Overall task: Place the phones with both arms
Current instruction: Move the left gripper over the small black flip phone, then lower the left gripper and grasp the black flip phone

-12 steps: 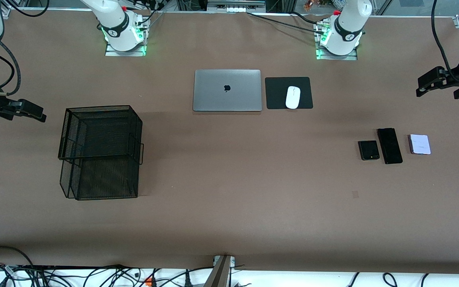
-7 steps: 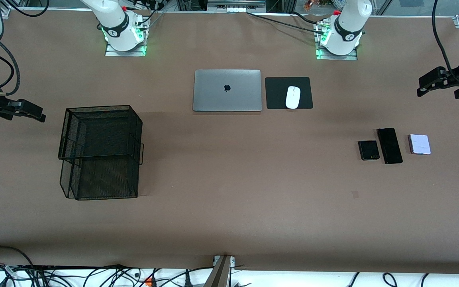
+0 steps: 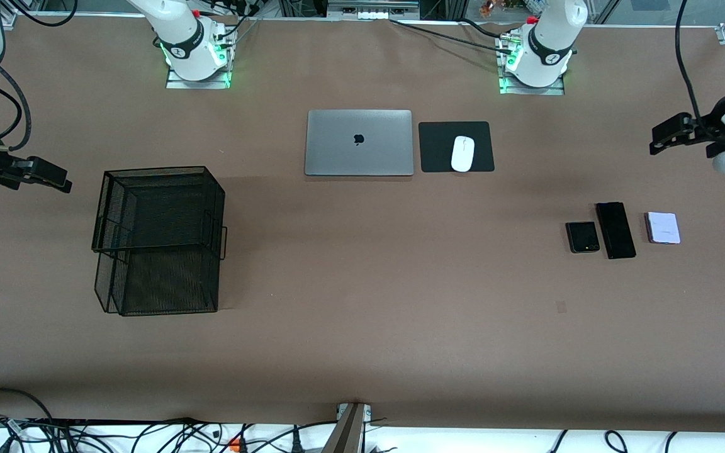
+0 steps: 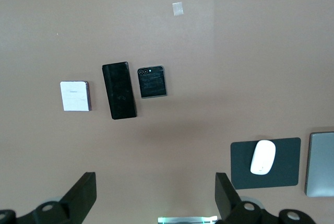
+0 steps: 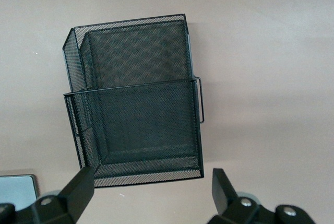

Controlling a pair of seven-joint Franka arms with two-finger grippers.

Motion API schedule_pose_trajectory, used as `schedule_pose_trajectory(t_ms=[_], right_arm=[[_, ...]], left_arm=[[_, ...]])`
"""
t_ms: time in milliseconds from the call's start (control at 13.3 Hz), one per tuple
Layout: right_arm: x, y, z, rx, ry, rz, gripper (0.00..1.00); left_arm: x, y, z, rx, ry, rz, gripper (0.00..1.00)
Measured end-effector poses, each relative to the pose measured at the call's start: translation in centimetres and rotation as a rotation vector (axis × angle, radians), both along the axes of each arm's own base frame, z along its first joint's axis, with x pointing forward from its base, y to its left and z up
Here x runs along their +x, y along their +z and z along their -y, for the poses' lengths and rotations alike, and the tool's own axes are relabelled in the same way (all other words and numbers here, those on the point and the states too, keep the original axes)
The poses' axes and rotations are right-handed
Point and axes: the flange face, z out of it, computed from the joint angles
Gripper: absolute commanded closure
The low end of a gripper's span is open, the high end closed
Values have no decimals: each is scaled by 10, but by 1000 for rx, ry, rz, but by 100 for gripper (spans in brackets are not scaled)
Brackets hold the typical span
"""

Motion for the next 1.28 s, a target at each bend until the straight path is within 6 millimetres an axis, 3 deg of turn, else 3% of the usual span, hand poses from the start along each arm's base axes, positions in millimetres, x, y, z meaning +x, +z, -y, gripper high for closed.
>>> schedule_pose_trajectory(t_ms=[450,826,1276], right_arm=[[0,0,0,0,0,-1,0],[0,0,0,0,-1,-3,0],[0,0,0,0,-1,-4,0]], left_arm=[[12,-111,-31,-8,-6,-11,0],[25,-207,-33,-7,-12,9,0],[18,-296,-44,-2,1,81,0]])
